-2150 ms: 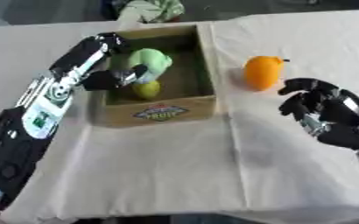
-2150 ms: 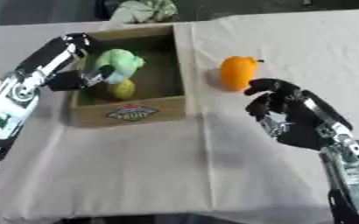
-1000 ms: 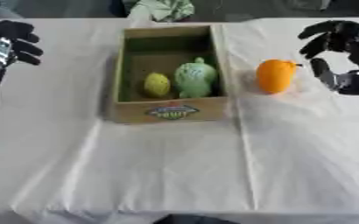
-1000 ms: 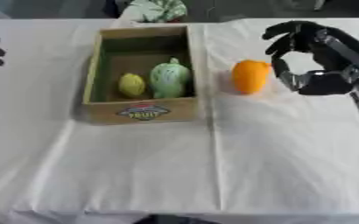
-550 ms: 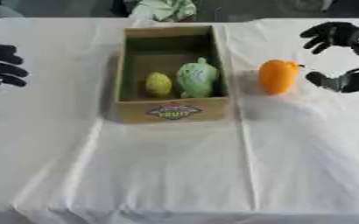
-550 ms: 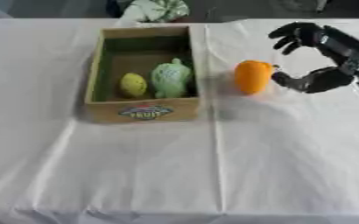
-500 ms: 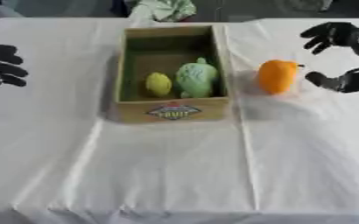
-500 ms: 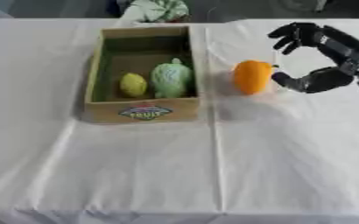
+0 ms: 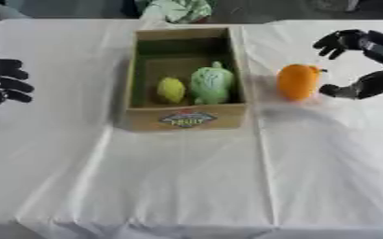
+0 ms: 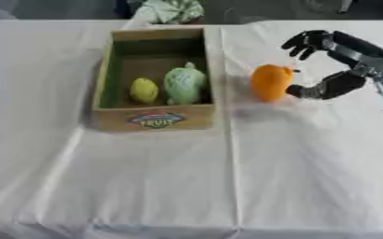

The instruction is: Pick up objects on the table and place them in the box.

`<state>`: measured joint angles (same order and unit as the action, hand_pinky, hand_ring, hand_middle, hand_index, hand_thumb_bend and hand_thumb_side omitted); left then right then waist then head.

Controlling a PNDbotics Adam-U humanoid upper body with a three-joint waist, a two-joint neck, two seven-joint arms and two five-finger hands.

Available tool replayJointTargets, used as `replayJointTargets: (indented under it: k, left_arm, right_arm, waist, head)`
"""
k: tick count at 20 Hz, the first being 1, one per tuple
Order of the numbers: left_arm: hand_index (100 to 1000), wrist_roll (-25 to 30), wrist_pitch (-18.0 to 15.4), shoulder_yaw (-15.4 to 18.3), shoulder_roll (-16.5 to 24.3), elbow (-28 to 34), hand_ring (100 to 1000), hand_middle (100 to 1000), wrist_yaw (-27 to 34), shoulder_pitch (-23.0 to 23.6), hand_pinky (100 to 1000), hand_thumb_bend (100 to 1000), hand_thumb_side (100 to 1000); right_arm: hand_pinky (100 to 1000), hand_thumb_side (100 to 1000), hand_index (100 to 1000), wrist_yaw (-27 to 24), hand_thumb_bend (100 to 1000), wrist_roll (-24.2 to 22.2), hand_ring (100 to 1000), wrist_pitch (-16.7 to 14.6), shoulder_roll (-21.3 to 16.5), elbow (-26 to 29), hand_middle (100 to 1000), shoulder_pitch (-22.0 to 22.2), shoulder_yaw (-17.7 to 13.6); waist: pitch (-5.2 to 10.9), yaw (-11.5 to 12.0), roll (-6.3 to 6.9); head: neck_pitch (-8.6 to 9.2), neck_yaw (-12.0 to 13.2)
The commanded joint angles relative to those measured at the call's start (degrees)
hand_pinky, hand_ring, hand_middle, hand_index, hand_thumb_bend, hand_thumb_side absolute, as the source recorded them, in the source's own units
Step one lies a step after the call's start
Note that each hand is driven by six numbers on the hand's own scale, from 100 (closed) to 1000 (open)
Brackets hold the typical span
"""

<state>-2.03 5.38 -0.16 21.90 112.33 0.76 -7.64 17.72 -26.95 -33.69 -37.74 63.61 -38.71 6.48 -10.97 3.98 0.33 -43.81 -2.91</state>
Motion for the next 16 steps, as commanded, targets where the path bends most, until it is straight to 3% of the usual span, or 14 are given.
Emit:
replayJointTargets:
  k: [1, 12, 16]
  left_arm:
    - [729, 0.59, 0.02, 0.17, 0.16, 1.19, 581, 579, -0.12, -0.23, 565, 140, 866]
    - [728, 1.49, 0.10, -0.15, -0.95, 1.38, 574, 576, -0.23, -0.07, 563, 137, 868]
    - [728, 1.67, 0.21, -0.26, -1.25, 1.20, 573, 575, -0.36, 0.07, 562, 137, 870]
  right_arm:
    - [701, 329, 872, 3.21, 452, 0.88, 765, -0.48, 0.85, -3.01, 811, -2.29, -0.15]
    - [696, 310, 850, 12.66, 443, 3.77, 745, -0.86, 5.69, -10.21, 769, -5.03, 0.21]
    - [686, 240, 803, 16.34, 392, 5.78, 726, -1.55, 6.32, -11.06, 722, -5.12, -0.21]
  waist:
    - [0.92, 0.16, 0.17]
    - [0.70, 0.67, 0.48]
    - [0.63, 0.55, 0.45]
  head:
    - [-0.17, -0.27]
    - [-0.31, -0.91]
    - [-0.31, -0.97]
